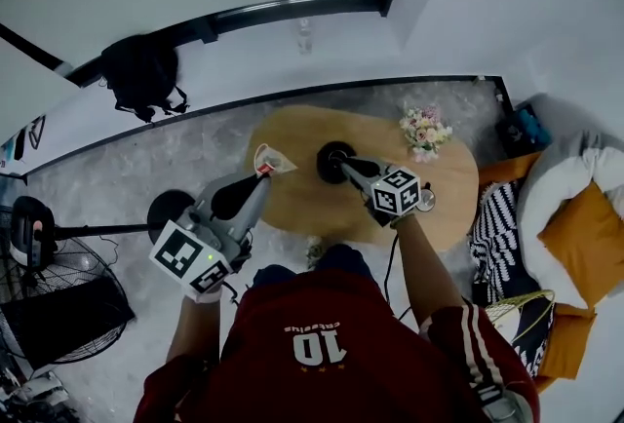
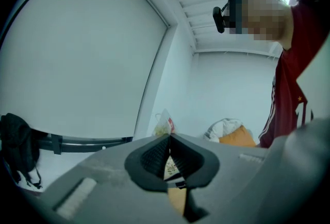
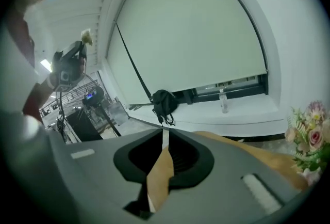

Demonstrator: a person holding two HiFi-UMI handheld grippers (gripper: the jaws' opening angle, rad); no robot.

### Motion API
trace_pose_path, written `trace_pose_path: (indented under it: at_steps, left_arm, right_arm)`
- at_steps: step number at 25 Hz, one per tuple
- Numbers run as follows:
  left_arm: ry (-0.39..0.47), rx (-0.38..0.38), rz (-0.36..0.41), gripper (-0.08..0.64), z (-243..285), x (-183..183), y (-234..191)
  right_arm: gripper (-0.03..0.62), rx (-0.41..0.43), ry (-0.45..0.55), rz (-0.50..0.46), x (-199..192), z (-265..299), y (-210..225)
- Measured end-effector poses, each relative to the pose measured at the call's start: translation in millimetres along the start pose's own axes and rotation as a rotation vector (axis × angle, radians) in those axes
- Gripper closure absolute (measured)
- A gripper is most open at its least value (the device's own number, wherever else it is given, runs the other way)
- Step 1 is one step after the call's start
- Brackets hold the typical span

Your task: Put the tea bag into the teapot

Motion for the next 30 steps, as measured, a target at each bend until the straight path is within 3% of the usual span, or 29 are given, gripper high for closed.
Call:
trace_pose_path:
  at_steps: [15, 22, 30]
  left_arm:
    - [0.068, -0.03, -0.002, 0.555, -4, 21, 11]
    - [0.078, -0.044, 0.014, 0.555, -5, 25, 15]
    - [0.086, -0.037, 0.03, 0.555, -1, 34, 39]
  right_arm:
    - [0.591, 0.0, 0.191, -0.142, 72, -92, -85]
    - [0.591, 0.082, 0.342, -0.172, 114, -136, -137]
    - [0.591, 0.078, 0.525, -0.278, 147, -217, -187]
Point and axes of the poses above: the fingertips, and each gripper's own axes: z forward along the fingers, y to its right, x out of its top, the point moved 4 cm from there along -z, backward along the fingers, and after that the axes turned 8 degrees about -y, right-handed, at the moved point
